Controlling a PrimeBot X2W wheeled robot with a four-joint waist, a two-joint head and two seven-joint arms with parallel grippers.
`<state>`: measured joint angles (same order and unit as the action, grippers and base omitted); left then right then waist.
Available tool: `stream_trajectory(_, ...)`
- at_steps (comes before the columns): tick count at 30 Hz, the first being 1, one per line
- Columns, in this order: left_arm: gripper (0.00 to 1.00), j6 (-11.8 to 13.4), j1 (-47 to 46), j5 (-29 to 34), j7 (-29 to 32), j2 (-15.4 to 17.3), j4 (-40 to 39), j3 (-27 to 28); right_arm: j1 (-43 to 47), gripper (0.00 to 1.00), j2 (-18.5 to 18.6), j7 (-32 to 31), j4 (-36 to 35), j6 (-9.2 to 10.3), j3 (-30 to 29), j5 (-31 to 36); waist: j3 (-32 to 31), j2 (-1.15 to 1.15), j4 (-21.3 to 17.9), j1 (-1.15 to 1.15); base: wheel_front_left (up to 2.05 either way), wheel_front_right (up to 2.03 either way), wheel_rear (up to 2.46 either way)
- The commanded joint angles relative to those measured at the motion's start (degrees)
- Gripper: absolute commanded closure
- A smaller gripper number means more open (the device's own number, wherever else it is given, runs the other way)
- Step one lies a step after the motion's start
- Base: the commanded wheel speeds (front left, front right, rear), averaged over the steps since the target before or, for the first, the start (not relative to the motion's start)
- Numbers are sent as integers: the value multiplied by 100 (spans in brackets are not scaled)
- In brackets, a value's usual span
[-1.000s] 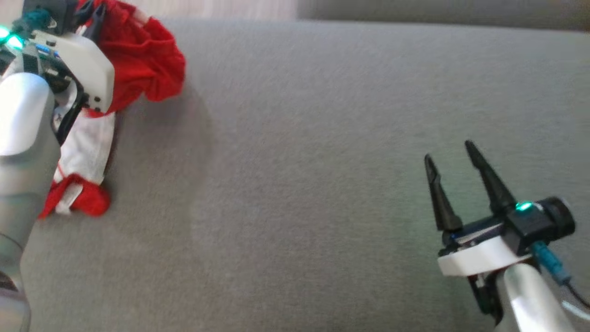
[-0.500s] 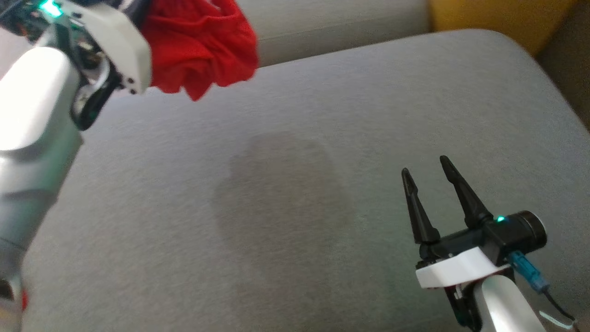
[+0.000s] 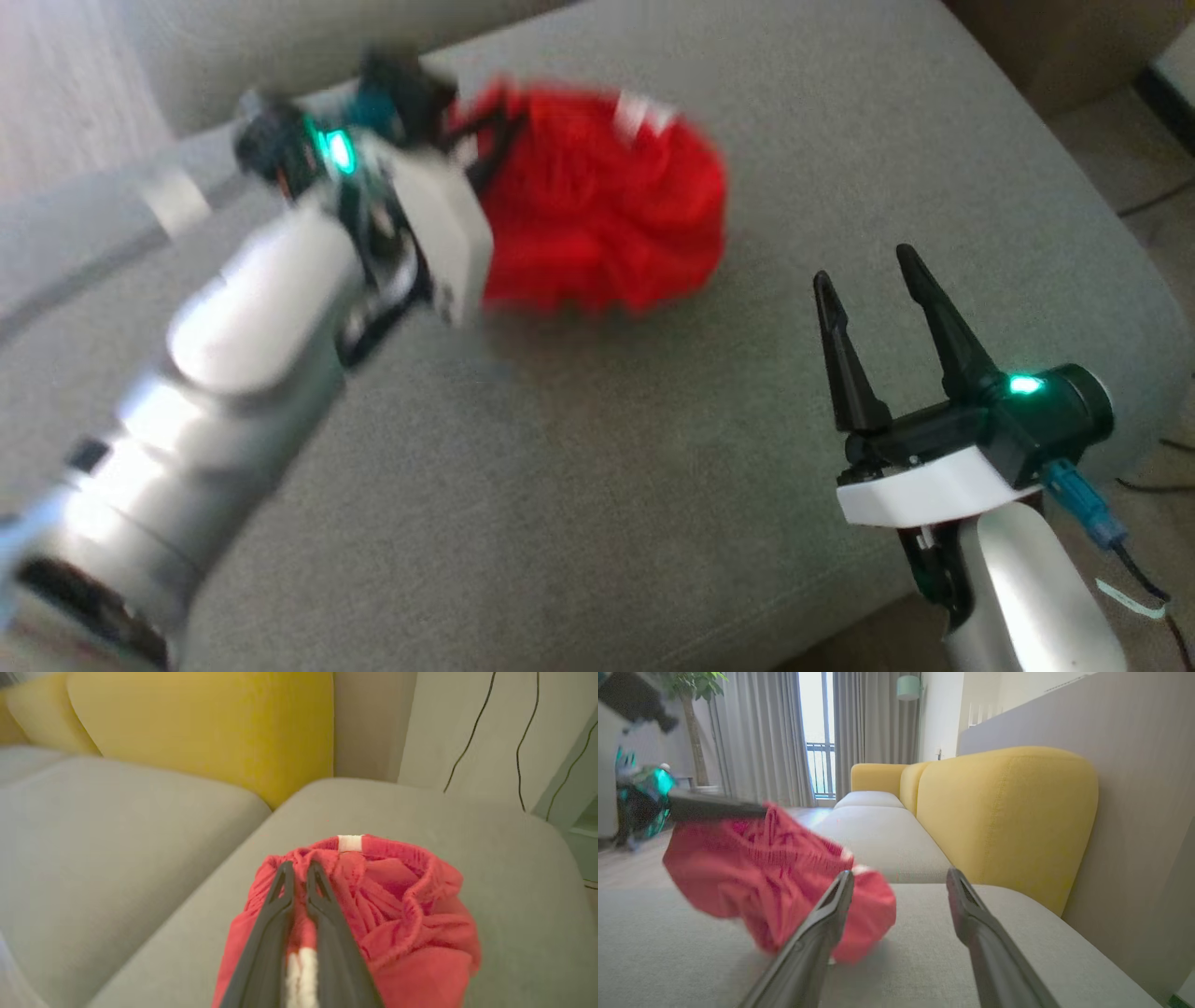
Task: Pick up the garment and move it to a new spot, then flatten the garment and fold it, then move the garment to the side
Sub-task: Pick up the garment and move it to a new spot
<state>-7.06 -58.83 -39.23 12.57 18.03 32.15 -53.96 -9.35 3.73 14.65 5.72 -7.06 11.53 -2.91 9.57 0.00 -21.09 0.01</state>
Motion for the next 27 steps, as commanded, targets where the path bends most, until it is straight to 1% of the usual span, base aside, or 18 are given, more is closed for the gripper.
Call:
stream_trajectory(1, 100, 6, 12, -55, -89, 54, 44, 90, -161, 0, -69, 35, -186, -43, 83, -52, 244, 0, -63, -1, 0, 0, 0)
stream_trajectory(5, 100, -4, 619, -132, -357, -203, 622, -135, -105, 0, -80, 35, -172, -43, 12, -80, 376, 0, 38, -1, 0, 0, 0)
stream_trajectory(9, 100, -10, 1085, -149, -695, -431, 1050, -302, 1, 0, -83, 35, -160, -43, -76, -164, 335, 0, 213, -1, 0, 0, 0)
stream_trajectory(11, 100, 88, 1225, -84, -978, -512, 1194, -332, 65, 0, -83, 35, -149, -43, -100, -154, 250, 0, 316, -1, 0, 0, 0)
stream_trajectory(12, 82, 146, 1293, -27, -1157, -555, 1242, -356, 99, 0, -84, 35, -140, -43, -107, -139, 188, 0, 369, -1, 0, 0, 0)
stream_trajectory(13, 0, 203, 1373, 27, -1308, -596, 1283, -390, 138, 0, -84, 35, -130, -43, -114, -127, 116, 0, 423, -1, 0, 0, 0)
stream_trajectory(16, 0, 383, 1621, 147, -1789, -679, 1311, -443, 279, 0, -84, 35, -99, -43, -134, -117, -131, 0, 596, -1, 0, 0, 0)
stream_trajectory(19, 0, 675, 1925, 244, -2300, -687, 1252, -435, 451, 0, -84, 35, -52, -43, -158, -117, -417, 0, 784, -1, 0, 0, 0)
stream_trajectory(22, 0, 1098, 2313, 275, -2639, -616, 1056, -266, 653, 0, -84, 35, -18, -43, -214, -100, -720, 0, 982, -1, 0, 0, 0)
stream_trajectory(24, 0, 1391, 2625, 287, -2728, -546, 785, -69, 778, 0, -85, 35, -16, -43, -274, -93, -859, 0, 1115, -1, 0, 0, 0)
stream_trajectory(25, 0, 1522, 2809, 276, -2745, -508, 609, 67, 833, 0, -85, 35, -15, -43, -310, -99, -928, 0, 1183, -1, 0, 0, 0)
stream_trajectory(27, 0, 1793, 3197, 373, -2752, -409, 15, 472, 934, 0, -85, 35, -17, -43, -377, -122, -1028, 0, 1303, -1, 0, 0, 0)
